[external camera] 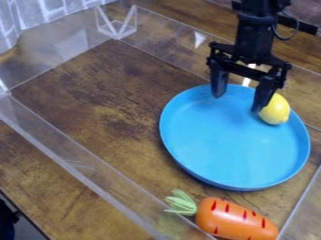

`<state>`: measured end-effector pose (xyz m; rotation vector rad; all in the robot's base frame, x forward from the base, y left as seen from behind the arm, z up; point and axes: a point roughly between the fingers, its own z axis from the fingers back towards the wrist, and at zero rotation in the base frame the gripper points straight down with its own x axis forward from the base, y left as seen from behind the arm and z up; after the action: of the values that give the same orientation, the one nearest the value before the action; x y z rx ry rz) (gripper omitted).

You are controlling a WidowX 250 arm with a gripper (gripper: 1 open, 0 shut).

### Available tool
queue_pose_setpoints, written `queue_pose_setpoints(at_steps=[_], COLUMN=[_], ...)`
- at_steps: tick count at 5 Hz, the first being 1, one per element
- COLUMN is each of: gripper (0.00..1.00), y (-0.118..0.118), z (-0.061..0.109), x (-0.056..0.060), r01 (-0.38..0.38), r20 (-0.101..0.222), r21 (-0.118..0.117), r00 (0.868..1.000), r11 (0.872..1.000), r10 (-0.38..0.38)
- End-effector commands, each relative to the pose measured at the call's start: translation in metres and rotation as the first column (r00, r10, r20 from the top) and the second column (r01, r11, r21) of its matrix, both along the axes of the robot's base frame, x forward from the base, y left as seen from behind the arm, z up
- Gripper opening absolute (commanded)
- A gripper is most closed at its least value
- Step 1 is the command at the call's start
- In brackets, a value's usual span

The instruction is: Remove the lemon from the blue tray and put it on the table

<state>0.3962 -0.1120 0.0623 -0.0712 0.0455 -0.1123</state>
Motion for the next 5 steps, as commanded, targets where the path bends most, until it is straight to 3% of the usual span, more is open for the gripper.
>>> queue_pose_setpoints(at_steps=[1,5], gripper=[1.0,1.0], y=[-0.017,-0.037], z=[0.02,0.001], x=[0.011,0.032], r01=[0.007,-0.02], r20=[0.081,0.115], r21=[-0.026,-0.05], r00=[0.997,0.993], r11=[1.0,0.999], r10=[-0.005,0.026])
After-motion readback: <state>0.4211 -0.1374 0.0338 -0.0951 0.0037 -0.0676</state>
